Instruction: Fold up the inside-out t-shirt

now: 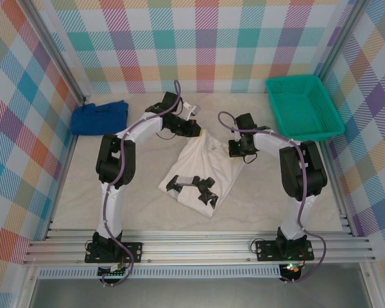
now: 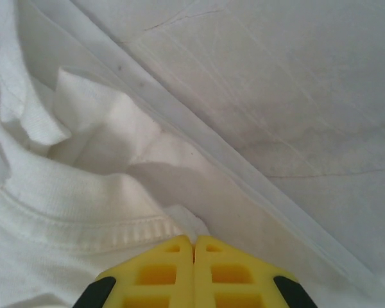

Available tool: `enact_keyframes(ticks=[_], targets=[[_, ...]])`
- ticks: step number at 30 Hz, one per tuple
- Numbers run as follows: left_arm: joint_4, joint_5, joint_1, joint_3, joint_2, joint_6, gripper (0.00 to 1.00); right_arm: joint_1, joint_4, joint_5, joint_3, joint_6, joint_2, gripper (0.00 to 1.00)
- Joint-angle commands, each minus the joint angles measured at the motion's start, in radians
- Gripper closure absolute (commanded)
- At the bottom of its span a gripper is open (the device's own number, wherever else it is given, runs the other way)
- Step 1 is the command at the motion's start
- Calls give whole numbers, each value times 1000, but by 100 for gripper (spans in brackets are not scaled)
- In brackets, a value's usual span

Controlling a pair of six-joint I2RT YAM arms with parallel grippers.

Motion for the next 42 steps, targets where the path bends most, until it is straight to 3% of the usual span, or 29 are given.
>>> enact_keyframes(ticks=[1,8,14,20,24,28,31,36,42], targets=[[-16,1,-3,21,-14,23,96,6,-45,25,-11,-20,-102,98],[5,38,-4,21,-20,10,96,6,-79,28,-66,-5,-198,100],[53,79,-5,20,4,-28,96,-3,-89,79,-65,8,-153,98],[-6,-115,-2,104,106,-68,95,-14,-84,117,-4,19,-56,94],[-68,-250,-1,195,180,-80,89,-16,-83,107,33,27,-27,87],[-88,-344,2,231,191,-81,72,-17,-95,111,36,19,-51,78],[-91,-344,7,238,174,-77,58,-15,-100,107,19,12,-94,72],[-53,-325,16,170,91,-103,46,-14,-84,48,-32,14,-172,65],[-39,-314,15,45,8,-131,36,-13,-79,17,-62,19,-194,64]])
